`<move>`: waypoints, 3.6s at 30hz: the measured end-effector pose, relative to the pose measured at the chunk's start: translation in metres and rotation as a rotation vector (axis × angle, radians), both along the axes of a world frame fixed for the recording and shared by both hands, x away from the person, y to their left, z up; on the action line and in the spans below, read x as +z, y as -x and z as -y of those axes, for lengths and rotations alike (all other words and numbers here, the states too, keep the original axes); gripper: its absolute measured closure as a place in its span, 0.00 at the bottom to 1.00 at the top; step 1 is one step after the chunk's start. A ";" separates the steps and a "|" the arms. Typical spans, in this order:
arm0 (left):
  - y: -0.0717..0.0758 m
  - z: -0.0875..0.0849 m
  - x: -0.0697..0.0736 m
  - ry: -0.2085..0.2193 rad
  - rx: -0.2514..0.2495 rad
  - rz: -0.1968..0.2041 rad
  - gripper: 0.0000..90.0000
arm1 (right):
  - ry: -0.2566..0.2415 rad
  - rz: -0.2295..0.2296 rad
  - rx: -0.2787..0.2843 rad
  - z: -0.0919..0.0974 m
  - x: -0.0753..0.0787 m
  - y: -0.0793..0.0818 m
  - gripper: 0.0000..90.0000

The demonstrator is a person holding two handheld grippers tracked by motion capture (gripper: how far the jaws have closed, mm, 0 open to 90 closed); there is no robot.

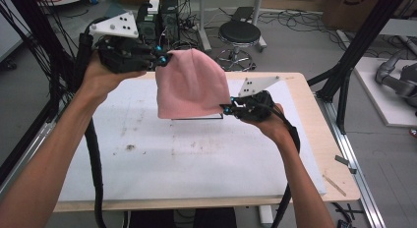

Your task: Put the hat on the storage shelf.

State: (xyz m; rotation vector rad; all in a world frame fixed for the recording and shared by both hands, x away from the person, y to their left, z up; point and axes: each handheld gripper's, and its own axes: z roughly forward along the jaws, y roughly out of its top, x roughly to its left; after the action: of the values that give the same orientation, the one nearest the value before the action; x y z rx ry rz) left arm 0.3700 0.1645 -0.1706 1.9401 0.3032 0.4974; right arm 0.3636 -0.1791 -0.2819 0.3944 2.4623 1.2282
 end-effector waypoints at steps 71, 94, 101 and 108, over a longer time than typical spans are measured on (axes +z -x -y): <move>-0.107 0.007 -0.053 0.077 0.146 -0.010 0.96 | 0.043 -0.051 -0.141 -0.012 -0.038 -0.112 0.94; -0.113 0.006 -0.097 0.006 0.164 -0.094 0.96 | 0.141 -0.164 -0.141 -0.021 -0.074 -0.116 0.94; -0.114 0.009 -0.105 -0.004 0.155 -0.104 0.96 | 0.176 -0.192 -0.150 -0.024 -0.082 -0.117 0.94; -0.114 0.007 -0.118 -0.009 0.158 -0.127 0.96 | 0.174 -0.212 -0.166 -0.021 -0.090 -0.117 0.95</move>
State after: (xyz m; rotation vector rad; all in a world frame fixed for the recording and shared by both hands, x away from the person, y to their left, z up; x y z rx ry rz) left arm 0.4835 0.1573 -0.2884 1.9696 0.5398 0.4795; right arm 0.4807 -0.1578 -0.3717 0.6959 2.6251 0.9401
